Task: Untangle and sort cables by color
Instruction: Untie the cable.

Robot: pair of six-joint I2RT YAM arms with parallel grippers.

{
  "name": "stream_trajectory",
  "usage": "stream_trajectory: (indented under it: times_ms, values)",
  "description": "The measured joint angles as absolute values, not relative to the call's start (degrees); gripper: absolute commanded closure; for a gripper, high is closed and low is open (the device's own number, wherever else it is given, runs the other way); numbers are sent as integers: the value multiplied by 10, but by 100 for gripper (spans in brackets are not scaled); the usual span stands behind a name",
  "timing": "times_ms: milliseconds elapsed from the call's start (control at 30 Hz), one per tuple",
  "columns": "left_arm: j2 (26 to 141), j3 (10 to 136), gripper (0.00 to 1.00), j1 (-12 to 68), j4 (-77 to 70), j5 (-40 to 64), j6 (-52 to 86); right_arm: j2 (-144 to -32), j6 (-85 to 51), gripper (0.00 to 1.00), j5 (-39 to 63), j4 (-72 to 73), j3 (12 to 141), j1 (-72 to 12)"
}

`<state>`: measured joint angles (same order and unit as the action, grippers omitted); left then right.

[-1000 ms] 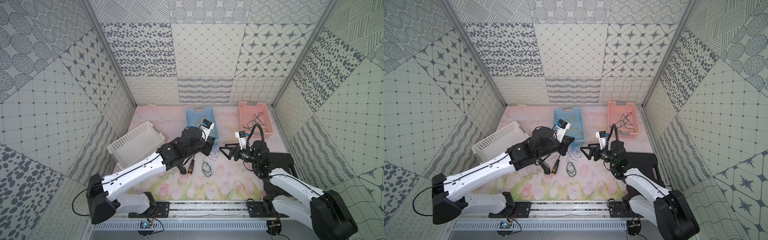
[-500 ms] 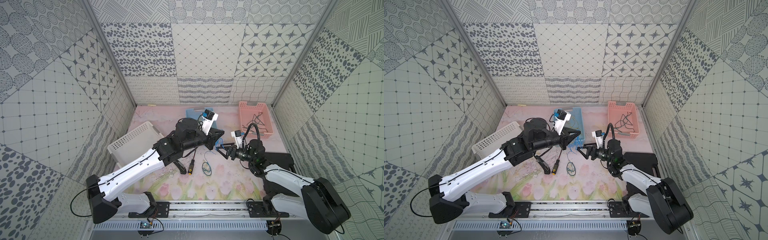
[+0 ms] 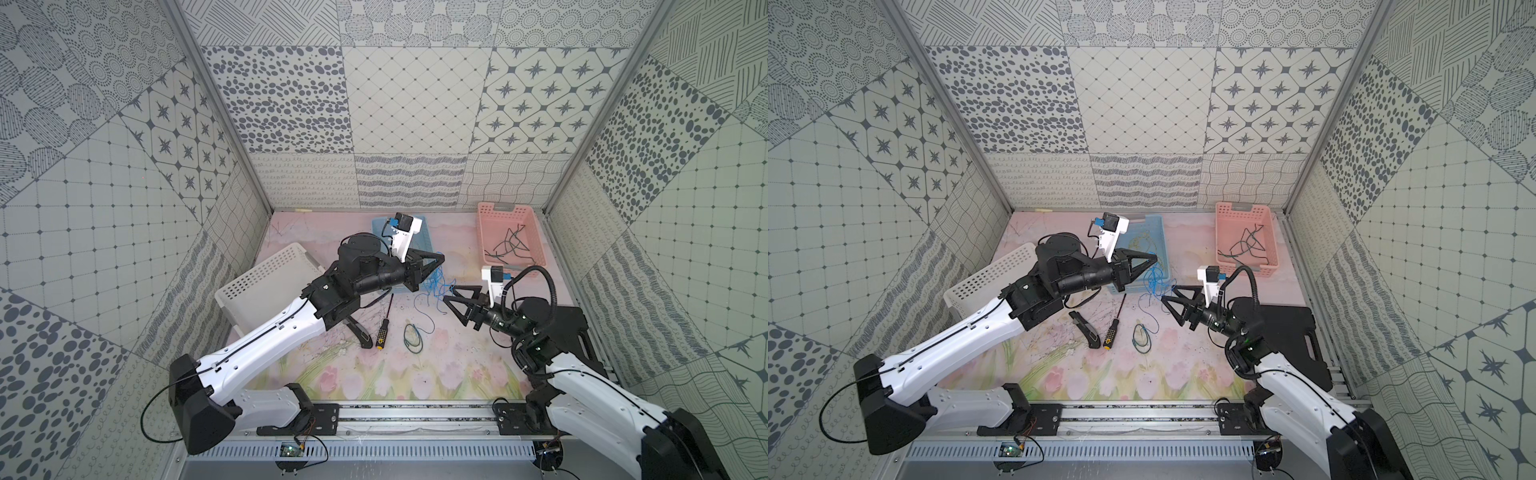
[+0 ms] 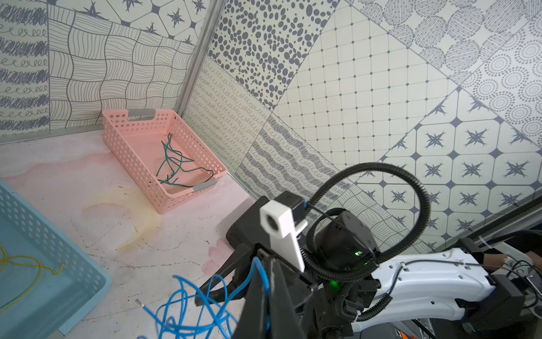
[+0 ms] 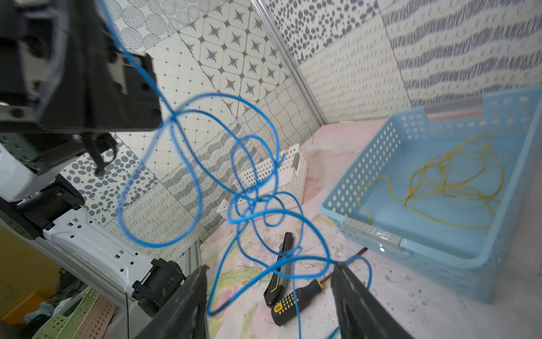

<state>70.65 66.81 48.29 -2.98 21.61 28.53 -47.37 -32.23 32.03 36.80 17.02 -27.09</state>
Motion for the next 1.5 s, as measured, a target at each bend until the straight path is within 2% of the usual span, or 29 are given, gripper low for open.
stream_trajectory:
  times_ms: [233,667,800,933,1133,1167,1333,1500]
  values:
    - [706,650,100,475,-46,217,301,-388,-263,30,316,349,164,-273]
    - [742,647,100,472,-56,260,316,-365,-218,33,316,265,169,-281]
    - [751,648,100,472,-56,269,316,-390,-199,37,331,258,189,-304]
    - [760,648,100,472,-57,280,322,-436,-175,48,320,226,220,-334]
    - [768,646,100,472,-62,288,328,-439,-155,97,297,190,225,-337]
    - [768,645,100,472,-61,288,328,-436,-154,100,292,187,225,-337]
    - [761,646,100,465,-55,285,325,-425,-156,100,263,170,226,-337]
    - [730,652,100,423,-37,277,324,-425,-157,100,220,140,227,-334]
